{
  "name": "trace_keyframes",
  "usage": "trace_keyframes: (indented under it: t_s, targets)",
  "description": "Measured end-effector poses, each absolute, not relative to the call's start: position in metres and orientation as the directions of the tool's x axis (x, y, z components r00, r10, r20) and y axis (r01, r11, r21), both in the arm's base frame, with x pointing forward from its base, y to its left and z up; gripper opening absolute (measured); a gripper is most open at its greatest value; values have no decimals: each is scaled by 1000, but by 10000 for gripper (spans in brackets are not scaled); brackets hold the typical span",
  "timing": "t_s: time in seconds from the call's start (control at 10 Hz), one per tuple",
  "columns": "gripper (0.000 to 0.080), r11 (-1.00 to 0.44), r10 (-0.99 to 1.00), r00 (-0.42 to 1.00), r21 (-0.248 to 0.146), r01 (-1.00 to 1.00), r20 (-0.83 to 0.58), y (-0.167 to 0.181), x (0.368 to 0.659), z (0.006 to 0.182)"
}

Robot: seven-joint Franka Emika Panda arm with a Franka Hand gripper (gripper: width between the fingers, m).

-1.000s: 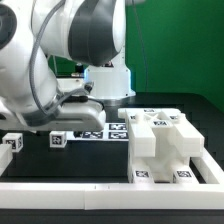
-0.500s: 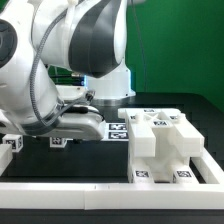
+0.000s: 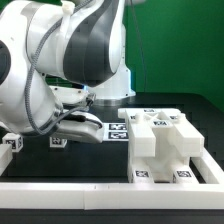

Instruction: Assemble chair

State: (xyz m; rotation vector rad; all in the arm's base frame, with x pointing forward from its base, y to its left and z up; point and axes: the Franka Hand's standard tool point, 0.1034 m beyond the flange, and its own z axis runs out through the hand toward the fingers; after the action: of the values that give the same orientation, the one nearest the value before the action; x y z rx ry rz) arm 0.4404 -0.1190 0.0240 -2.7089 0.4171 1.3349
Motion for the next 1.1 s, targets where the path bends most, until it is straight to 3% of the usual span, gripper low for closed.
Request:
trace_keyframes:
  t_s: [0.3,0.5,0.6,1.0,1.1]
  targets:
    - [649,-962,-190,585,29,-273,-789,-120,439,22]
    - [649,-969,-118,569,-30,-244,-813,-128,420,15]
    - [649,-966,-116,557,-37,-255,-823,-131,410,12]
    - [649,-961,-139,531,-14,-275,-836,-129,397,8]
    - [527,-961,-140,531,-14,-275,-836,-129,397,8]
